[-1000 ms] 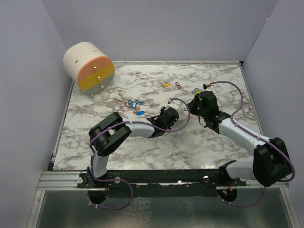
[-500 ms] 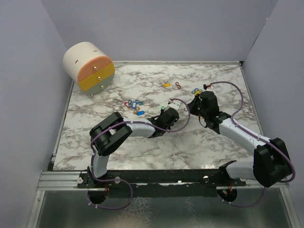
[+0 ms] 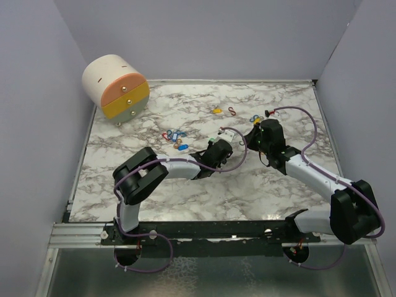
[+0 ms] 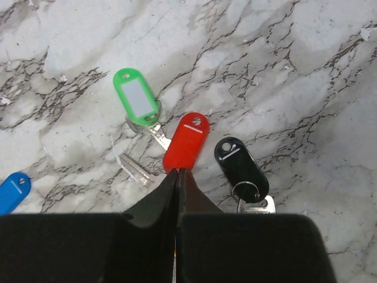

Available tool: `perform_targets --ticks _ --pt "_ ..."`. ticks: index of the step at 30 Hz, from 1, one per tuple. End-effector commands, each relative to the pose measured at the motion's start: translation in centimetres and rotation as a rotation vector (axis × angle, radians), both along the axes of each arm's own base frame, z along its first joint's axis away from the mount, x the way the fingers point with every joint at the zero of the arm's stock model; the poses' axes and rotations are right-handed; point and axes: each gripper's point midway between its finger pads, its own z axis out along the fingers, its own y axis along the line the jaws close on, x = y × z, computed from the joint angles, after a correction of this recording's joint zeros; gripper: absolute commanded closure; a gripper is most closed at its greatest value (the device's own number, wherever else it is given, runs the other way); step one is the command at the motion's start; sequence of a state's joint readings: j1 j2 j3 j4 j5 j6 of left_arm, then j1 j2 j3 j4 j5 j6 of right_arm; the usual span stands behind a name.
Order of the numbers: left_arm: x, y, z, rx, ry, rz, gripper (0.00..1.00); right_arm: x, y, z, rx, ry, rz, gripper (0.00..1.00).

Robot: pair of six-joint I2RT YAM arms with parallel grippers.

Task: Put the keys on the keyring

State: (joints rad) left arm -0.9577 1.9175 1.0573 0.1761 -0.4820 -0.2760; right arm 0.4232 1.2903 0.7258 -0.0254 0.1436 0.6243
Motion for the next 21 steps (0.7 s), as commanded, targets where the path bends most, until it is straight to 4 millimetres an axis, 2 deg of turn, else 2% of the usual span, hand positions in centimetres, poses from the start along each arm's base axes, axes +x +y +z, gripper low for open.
perform_targets --ticks 1,5,9,10,16,21 --pt "0.2 0.6 4.2 -0.034 -0.075 0.012 1.00 0.0 0.1 0.3 0.010 -0.014 0.015 1.00" --pt "0.0 0.7 6.6 -0.075 -0.111 -0.005 1.00 0.1 0.3 0.1 0.007 -0.012 0.027 0.99" --pt "-0.4 0.4 8.0 -0.105 -0.129 -0.049 1.00 0.2 0.7 -0.2 0.005 -0.011 0.050 1.00" --pt "-0.4 0.3 8.9 -0.120 -0.143 -0.058 1.00 0.2 0.7 -0.3 0.006 -0.011 0.054 1.00" --pt "-0.4 0.0 11.2 -0.172 -0.171 -0.095 1.00 0.3 1.4 -0.5 0.015 -0.012 0.091 0.99" --pt "-1.0 -1.3 12.5 -0.225 -0.181 -0.188 1.00 0.3 2.1 -0.3 0.019 -0.032 0.136 0.99"
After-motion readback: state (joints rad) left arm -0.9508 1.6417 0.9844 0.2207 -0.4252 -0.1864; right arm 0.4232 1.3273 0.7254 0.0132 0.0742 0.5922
